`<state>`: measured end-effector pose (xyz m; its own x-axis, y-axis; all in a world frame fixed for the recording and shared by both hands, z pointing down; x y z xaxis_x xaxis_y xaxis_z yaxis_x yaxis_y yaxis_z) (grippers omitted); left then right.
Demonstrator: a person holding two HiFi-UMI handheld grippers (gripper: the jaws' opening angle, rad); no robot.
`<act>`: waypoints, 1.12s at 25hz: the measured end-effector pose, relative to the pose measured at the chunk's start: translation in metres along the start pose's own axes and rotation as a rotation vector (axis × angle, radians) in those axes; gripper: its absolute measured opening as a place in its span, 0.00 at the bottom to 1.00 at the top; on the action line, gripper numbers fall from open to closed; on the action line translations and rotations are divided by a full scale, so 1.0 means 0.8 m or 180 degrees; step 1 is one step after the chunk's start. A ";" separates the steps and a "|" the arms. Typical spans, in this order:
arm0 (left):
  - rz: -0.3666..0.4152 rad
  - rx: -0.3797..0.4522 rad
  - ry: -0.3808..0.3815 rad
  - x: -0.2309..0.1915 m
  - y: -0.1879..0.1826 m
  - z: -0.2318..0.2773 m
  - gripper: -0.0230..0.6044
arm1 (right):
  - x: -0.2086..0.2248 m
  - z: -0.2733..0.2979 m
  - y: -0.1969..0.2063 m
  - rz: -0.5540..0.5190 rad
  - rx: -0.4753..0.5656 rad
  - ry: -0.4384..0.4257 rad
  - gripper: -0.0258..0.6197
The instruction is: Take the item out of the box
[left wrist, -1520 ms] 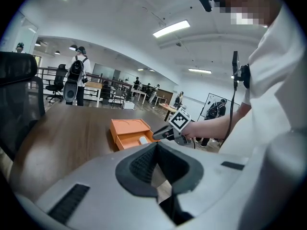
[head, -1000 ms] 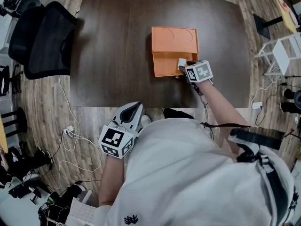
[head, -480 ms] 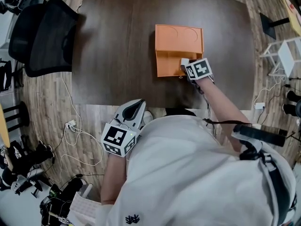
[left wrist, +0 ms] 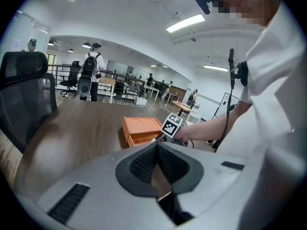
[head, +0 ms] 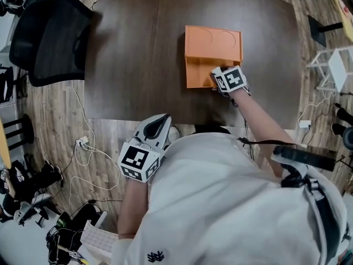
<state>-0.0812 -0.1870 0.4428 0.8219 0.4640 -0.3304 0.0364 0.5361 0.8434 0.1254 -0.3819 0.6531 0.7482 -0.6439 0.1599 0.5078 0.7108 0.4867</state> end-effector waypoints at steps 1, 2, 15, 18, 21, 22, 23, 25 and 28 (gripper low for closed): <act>-0.0007 0.0002 -0.0009 0.000 0.001 -0.002 0.05 | 0.000 0.002 0.001 -0.0030 -0.0018 0.0008 0.36; -0.0015 0.0003 -0.0017 -0.001 0.002 -0.004 0.05 | -0.001 0.004 0.003 -0.0065 -0.0036 0.0020 0.36; -0.0031 0.0057 -0.0092 -0.015 0.005 -0.033 0.05 | -0.015 0.017 0.002 -0.0346 -0.0135 -0.0023 0.32; -0.0011 0.0062 -0.0080 -0.016 0.006 -0.035 0.05 | -0.012 0.015 0.002 -0.0421 -0.0090 -0.0018 0.32; 0.0001 0.0077 -0.0070 -0.019 0.008 -0.041 0.05 | -0.014 0.009 -0.003 -0.0442 -0.0016 -0.0002 0.31; 0.0006 0.0082 -0.0066 -0.021 0.009 -0.045 0.05 | -0.017 0.007 -0.006 -0.0440 0.0012 0.0002 0.31; 0.0012 0.0087 -0.0060 -0.023 0.010 -0.048 0.05 | -0.019 0.005 -0.009 -0.0439 0.0039 0.0010 0.31; 0.0025 0.0102 -0.0046 -0.025 0.010 -0.054 0.05 | -0.022 0.000 -0.013 -0.0448 0.0081 0.0039 0.31; 0.0044 0.0130 -0.0016 -0.023 0.011 -0.061 0.05 | -0.023 -0.011 -0.015 -0.0475 0.0133 0.0099 0.31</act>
<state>-0.1237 -0.1564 0.4360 0.8253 0.4676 -0.3167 0.0483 0.5003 0.8645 0.1092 -0.3761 0.6364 0.6790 -0.7319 0.0566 0.5966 0.5951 0.5385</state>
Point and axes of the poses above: the fingertips, and each gripper's own axes: z forward along the fingers, x to its right, y out of its underside, the point moved 5 cm from there along -z, backward along the fingers, and after that the axes turned 6 degrees about x, right-handed, at the moved point
